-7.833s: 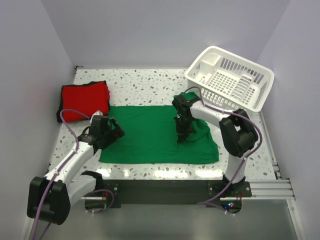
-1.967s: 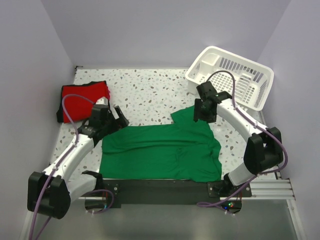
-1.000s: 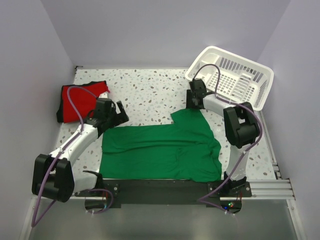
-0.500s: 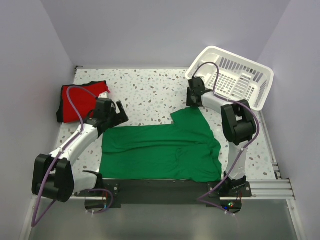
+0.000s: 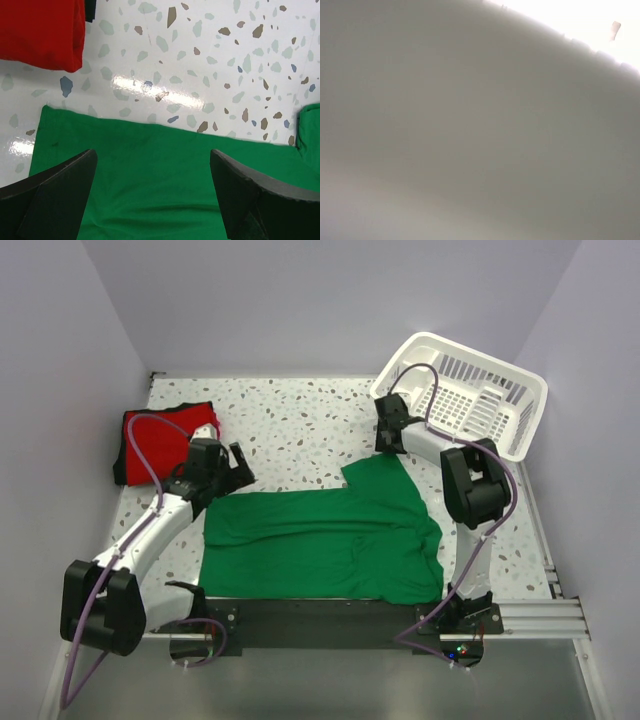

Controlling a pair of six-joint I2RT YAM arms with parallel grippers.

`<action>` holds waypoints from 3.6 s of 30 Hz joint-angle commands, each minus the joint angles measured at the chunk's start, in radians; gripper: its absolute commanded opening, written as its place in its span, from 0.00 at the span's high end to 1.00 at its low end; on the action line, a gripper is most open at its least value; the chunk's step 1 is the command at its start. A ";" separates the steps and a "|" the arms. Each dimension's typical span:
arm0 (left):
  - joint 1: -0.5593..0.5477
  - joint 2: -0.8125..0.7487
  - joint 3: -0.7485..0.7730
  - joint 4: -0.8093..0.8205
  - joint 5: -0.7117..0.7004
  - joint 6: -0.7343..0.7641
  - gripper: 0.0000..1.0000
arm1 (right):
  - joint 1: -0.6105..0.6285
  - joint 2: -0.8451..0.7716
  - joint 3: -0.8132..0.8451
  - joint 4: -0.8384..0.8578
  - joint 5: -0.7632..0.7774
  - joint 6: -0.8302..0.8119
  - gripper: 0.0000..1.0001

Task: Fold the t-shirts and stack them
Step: Fold the tshirt

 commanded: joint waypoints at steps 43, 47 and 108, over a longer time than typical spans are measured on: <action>-0.001 -0.096 -0.069 0.050 -0.032 0.019 0.00 | 0.042 -0.091 0.183 -0.221 -0.053 -0.230 0.53; -0.001 -0.099 -0.077 0.052 -0.029 0.017 0.00 | 0.062 -0.113 0.112 -0.187 -0.132 -0.255 0.51; 0.001 -0.036 -0.083 0.012 -0.149 0.042 0.02 | 0.140 0.009 0.020 -0.115 -0.200 -0.289 0.76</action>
